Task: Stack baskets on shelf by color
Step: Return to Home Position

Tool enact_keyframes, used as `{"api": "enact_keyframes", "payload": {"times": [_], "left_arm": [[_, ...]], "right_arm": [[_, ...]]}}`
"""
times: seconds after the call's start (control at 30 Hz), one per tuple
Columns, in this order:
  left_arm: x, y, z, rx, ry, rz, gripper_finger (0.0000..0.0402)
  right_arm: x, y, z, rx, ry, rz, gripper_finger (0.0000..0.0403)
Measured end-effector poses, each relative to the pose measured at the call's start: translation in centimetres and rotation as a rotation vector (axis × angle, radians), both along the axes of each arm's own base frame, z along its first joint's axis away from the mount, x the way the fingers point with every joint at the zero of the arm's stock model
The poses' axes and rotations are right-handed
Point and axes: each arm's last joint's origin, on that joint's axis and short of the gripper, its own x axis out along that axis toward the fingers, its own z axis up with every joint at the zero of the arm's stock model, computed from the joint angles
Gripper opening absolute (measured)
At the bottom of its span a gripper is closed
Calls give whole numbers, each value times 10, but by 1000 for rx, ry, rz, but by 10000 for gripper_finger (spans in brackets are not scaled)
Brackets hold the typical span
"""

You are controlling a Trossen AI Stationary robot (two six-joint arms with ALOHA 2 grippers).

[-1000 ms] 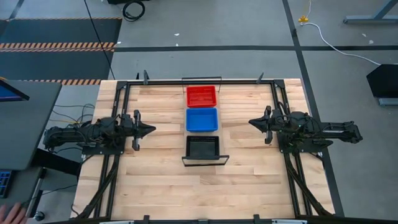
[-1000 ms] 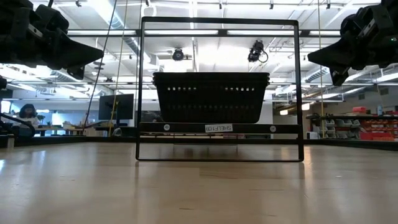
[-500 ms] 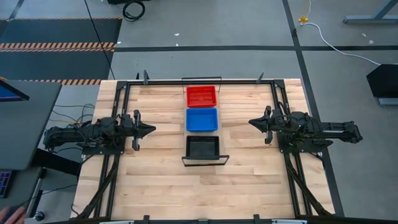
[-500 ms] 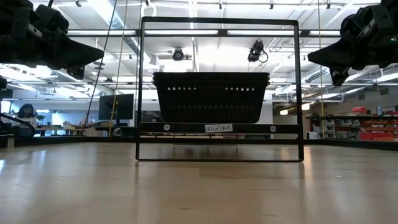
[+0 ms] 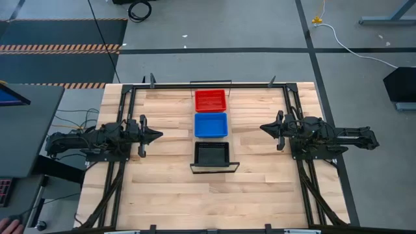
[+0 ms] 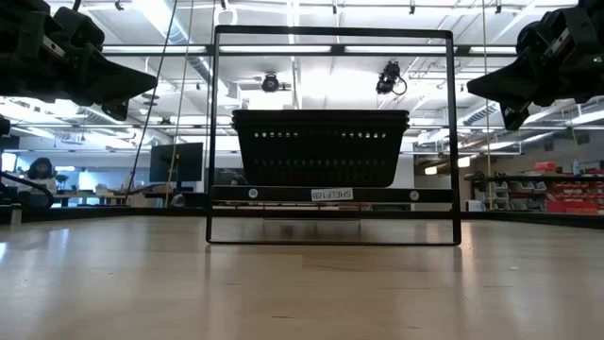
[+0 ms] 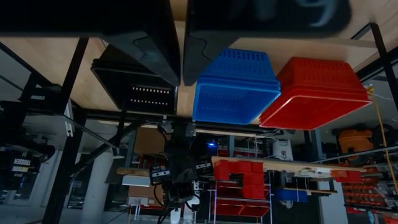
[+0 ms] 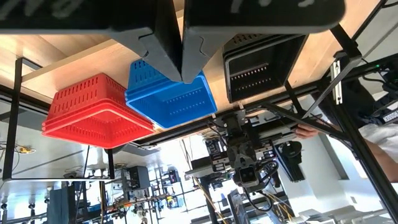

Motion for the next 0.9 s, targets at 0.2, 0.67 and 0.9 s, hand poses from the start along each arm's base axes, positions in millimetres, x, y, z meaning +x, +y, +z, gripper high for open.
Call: {"api": "enact_keyframes", "payload": {"times": [0.2,0.67,0.9], "left_arm": [[0,0,0,0,0,0,32],[0,0,0,0,0,0,21],[0,0,0,0,0,0,32]], "right_arm": [[0,0,0,0,0,0,12],[0,0,0,0,0,0,12],[0,0,0,0,0,0,12]]}}
